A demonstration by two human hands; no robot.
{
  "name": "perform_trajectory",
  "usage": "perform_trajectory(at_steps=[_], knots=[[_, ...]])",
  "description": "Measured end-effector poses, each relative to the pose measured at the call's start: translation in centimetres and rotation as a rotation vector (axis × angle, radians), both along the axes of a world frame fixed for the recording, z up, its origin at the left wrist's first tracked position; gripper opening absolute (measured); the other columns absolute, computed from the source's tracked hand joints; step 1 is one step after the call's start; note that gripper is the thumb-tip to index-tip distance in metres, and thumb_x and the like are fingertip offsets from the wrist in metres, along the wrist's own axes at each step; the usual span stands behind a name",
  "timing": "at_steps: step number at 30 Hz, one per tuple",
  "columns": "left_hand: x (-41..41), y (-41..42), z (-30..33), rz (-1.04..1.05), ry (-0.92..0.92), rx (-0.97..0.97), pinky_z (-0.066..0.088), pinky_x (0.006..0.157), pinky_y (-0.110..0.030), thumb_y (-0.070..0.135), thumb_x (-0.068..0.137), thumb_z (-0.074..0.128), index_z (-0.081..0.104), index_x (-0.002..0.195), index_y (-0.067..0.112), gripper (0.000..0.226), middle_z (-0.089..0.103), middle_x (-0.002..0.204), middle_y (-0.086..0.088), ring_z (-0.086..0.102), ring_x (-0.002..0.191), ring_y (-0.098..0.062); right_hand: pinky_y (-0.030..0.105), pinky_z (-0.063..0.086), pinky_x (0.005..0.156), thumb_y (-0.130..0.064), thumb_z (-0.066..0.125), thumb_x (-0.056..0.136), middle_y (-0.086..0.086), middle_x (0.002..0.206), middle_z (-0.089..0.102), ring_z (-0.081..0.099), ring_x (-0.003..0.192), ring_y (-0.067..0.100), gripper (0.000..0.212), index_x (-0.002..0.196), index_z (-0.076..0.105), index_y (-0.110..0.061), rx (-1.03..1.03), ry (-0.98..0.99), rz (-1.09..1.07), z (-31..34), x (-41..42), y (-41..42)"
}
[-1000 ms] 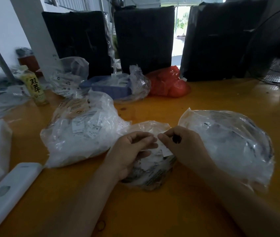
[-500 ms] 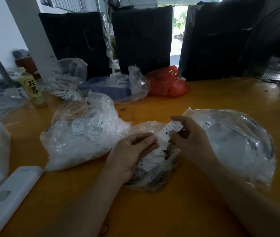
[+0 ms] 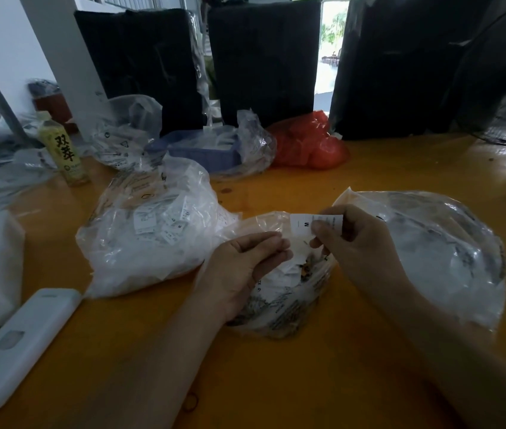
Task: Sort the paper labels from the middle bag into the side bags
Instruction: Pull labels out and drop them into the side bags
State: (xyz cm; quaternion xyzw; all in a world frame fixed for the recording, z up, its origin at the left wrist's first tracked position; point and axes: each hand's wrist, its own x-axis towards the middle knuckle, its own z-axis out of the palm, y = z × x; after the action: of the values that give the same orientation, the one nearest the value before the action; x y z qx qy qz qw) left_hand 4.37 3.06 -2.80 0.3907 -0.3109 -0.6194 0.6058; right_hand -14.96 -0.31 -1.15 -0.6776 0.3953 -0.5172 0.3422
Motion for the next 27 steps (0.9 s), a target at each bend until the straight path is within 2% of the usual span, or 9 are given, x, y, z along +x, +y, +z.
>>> perform_trajectory(at_steps=[6, 10, 15, 19, 21, 23, 25, 27], knots=[[-0.02, 0.06, 0.05, 0.003, 0.007, -0.008, 0.062, 0.078, -0.024, 0.008, 0.074, 0.081, 0.085, 0.089, 0.006, 0.016, 0.078, 0.105, -0.024, 0.079, 0.097, -0.032, 0.017, 0.057, 0.065, -0.027, 0.068, 0.093, -0.013, 0.081, 0.073, 0.072, 0.075, 0.002, 0.004, 0.096, 0.065, -0.028, -0.033, 0.055, -0.026, -0.23, 0.14, 0.12], [-0.09, 0.13, 0.05, 0.011, -0.011, -0.018, 0.062, 0.079, -0.023, 0.011, 0.077, 0.082, 0.085, 0.092, 0.007, 0.016, 0.078, 0.106, -0.023, 0.078, 0.100, -0.032, 0.023, 0.060, 0.064, -0.031, 0.068, 0.094, -0.013, 0.079, 0.072, 0.070, 0.074, -0.001, 0.009, 0.094, 0.062, -0.038, -0.076, 0.174, -0.087, -0.44, 0.30, 0.08], [-0.14, 0.26, 0.07, 0.045, -0.024, -0.040, 0.062, 0.079, -0.024, 0.015, 0.076, 0.083, 0.085, 0.093, 0.010, 0.018, 0.079, 0.106, -0.021, 0.078, 0.100, -0.031, 0.022, 0.060, 0.064, -0.033, 0.069, 0.092, -0.014, 0.083, 0.071, 0.070, 0.076, 0.001, 0.009, 0.096, 0.064, -0.039, -0.083, 0.204, -0.091, -0.67, 0.27, -0.01], [-0.48, 0.48, 0.13, 0.089, -0.115, -0.057, 0.062, 0.076, -0.023, 0.020, 0.072, 0.085, 0.084, 0.093, 0.011, 0.023, 0.080, 0.102, -0.019, 0.079, 0.095, -0.028, 0.015, 0.053, 0.059, -0.032, 0.070, 0.092, -0.014, 0.083, 0.069, 0.067, 0.075, -0.001, 0.008, 0.097, 0.065, -0.037, -0.075, 0.254, -0.054, -0.58, 0.14, -0.09], [-0.58, 0.65, 0.12, 0.118, -0.202, -0.067, 0.062, 0.074, -0.023, 0.023, 0.071, 0.086, 0.085, 0.094, 0.015, 0.024, 0.081, 0.097, -0.015, 0.080, 0.088, -0.024, 0.018, 0.055, 0.061, -0.032, 0.070, 0.092, -0.014, 0.084, 0.069, 0.067, 0.076, -0.001, 0.008, 0.100, 0.067, -0.035, -0.059, 0.296, -0.023, -0.72, 0.13, -0.10], [-0.64, 0.76, 0.04, 0.127, -0.282, -0.071, 0.062, 0.072, -0.023, 0.024, 0.076, 0.087, 0.085, 0.094, 0.019, 0.019, 0.081, 0.094, -0.011, 0.080, 0.083, -0.022, 0.024, 0.059, 0.067, -0.035, 0.070, 0.092, -0.014, 0.087, 0.071, 0.068, 0.078, -0.001, 0.015, 0.107, 0.068, -0.033, -0.037, 0.326, -0.005, -0.89, 0.27, -0.03], [-0.70, 0.78, 0.07, 0.137, -0.305, -0.069, 0.062, 0.070, -0.023, 0.019, 0.083, 0.085, 0.085, 0.095, 0.020, 0.012, 0.082, 0.094, -0.010, 0.079, 0.080, -0.020, 0.027, 0.060, 0.071, -0.039, 0.071, 0.089, -0.015, 0.094, 0.072, 0.069, 0.082, -0.002, 0.031, 0.120, 0.063, -0.036, 0.000, 0.287, -0.011, -0.95, 0.51, 0.06], [-0.71, 0.71, 0.17, 0.158, -0.263, -0.056, 0.061, 0.069, -0.022, 0.014, 0.085, 0.084, 0.086, 0.093, 0.019, 0.009, 0.082, 0.092, -0.010, 0.078, 0.077, -0.017, 0.023, 0.058, 0.068, -0.042, 0.073, 0.088, -0.017, 0.092, 0.074, 0.071, 0.081, -0.003, 0.040, 0.124, 0.057, -0.037, 0.019, 0.200, -0.056, -0.80, 0.58, 0.08]])
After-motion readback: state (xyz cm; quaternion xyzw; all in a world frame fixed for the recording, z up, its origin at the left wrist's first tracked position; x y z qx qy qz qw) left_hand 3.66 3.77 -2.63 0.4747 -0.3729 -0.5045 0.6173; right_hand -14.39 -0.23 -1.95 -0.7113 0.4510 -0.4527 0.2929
